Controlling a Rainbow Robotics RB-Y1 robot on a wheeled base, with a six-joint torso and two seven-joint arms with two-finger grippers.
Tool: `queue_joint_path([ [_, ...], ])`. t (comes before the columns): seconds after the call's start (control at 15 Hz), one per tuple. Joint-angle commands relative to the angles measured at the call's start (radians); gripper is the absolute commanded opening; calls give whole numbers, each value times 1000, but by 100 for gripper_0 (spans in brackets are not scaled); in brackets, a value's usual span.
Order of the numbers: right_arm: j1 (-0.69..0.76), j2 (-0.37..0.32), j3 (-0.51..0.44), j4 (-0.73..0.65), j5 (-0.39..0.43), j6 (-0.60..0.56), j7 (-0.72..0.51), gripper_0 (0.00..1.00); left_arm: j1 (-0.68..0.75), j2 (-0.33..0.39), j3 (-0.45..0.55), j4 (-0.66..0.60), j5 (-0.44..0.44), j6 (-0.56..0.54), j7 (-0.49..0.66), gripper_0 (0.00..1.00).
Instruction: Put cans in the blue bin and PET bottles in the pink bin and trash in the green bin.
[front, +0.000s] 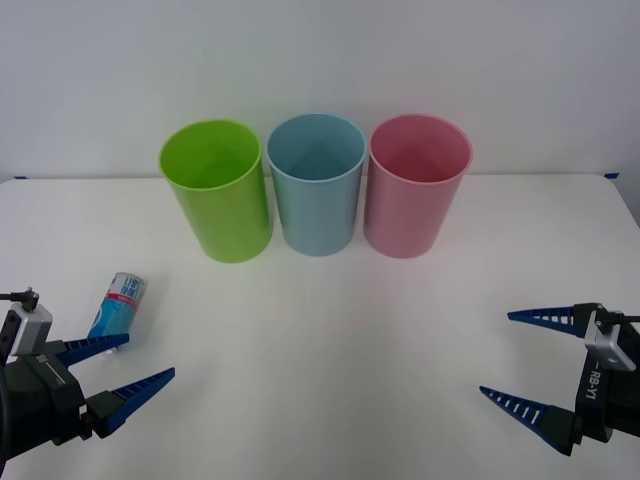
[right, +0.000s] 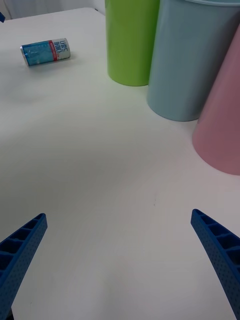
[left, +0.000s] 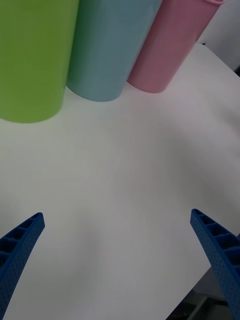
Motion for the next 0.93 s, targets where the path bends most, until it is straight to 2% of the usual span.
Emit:
queue_joint_path([
  [0.07,0,0,0,0,0,0,0,100,0,0,0,0,0,0,0,100],
  [0.47,0,0,0,0,0,0,0,100,2,-3,14,3,-9,6,-8,100],
  [0.6,0,0,0,0,0,0,0,100,5,6,11,-2,-34,66,-74,100],
  [0.8,0,0,0,0,0,0,0,100,11,12,-5,2,-51,114,-48,100],
  [0.93,0,0,0,0,0,0,0,100,31,51,-46,0,-54,179,14,100],
])
